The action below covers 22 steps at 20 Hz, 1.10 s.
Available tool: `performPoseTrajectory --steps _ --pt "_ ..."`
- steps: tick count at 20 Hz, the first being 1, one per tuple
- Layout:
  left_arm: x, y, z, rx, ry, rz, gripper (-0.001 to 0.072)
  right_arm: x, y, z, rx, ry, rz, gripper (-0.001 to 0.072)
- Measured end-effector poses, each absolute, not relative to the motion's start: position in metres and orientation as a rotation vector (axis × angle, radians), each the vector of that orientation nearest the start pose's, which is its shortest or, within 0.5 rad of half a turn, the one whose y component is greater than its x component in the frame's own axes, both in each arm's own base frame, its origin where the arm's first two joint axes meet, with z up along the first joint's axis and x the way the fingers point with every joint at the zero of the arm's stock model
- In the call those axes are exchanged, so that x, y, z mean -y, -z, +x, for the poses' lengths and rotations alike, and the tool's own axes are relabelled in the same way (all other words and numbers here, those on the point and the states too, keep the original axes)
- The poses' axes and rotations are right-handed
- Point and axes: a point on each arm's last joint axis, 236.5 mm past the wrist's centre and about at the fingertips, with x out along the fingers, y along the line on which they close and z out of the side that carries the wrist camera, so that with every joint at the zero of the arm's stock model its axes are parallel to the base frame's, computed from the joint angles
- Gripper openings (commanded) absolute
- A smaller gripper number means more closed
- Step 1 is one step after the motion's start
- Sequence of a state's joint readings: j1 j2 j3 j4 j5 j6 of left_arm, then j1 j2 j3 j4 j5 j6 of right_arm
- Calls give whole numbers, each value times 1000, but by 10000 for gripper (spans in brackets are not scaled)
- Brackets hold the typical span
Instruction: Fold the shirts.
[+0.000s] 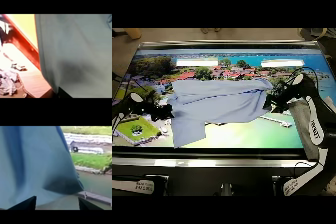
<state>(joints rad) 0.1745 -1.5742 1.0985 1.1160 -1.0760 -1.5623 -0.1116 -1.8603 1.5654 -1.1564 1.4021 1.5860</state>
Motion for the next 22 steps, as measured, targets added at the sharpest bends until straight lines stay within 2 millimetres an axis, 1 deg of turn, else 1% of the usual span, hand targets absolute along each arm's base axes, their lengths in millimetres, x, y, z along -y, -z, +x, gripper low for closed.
performPoseTrajectory --steps 1,2,3,4,5,6,7,8,9,10,11,12,13,14,15,16,17,18,19,20,21,22 --pt "25 97 387 -1460 25 -600 33 -52 95 431 -1649 -158 496 538" --pt "25 92 389 -1443 31 -595 33 -60 98 430 -1659 -170 496 420" --pt "26 87 390 -1429 35 -590 32 -67 102 430 -1669 -181 493 94" --pt "25 80 393 -1408 39 -585 32 -72 106 431 -1669 -185 488 23" --pt "25 71 395 -1382 44 -579 31 -75 108 434 -1658 -182 483 22" --pt "24 57 399 -1346 51 -569 31 -76 105 440 -1632 -180 469 22" --pt "23 39 406 -1293 60 -554 31 -76 95 447 -1595 -183 463 22" --pt "22 10 416 -1213 76 -527 31 -74 72 458 -1532 -193 445 22" --pt "20 -26 427 -1113 92 -498 31 -70 41 473 -1437 -207 421 22" --pt "20 -78 439 -978 112 -462 31 -65 3 484 -1342 -220 386 22" --pt "20 -136 446 -829 132 -425 31 -60 -47 495 -1216 -230 352 23" --pt "21 -209 446 -651 152 -384 31 -52 -105 500 -1074 -232 306 22" --pt "21 -281 436 -472 164 -349 31 -44 -171 496 -923 -224 251 22" --pt "23 -357 412 -278 176 -313 31 -36 -238 482 -764 -203 193 22" --pt "25 -420 381 -117 186 -282 30 -28 -299 460 -621 -177 148 22" --pt "27 -475 342 36 190 -251 31 -22 -357 429 -474 -151 109 22" --pt "30 -514 305 151 192 -226 31 -19 -402 398 -358 -130 79 22" --pt "33 -544 268 245 197 -213 31 -15 -439 364 -256 -106 54 22" --pt "37 -560 241 299 206 -211 31 -12 -466 335 -175 -82 39 22" --pt "40 -569 219 327 207 -201 31 -9 -486 307 -113 -62 30 22" --pt "41 -569 207 323 203 -189 31 -7 -499 287 -71 -48 26 22" --pt "42 -569 199 321 199 -182 31 -5 -505 271 -55 -32 22 22"
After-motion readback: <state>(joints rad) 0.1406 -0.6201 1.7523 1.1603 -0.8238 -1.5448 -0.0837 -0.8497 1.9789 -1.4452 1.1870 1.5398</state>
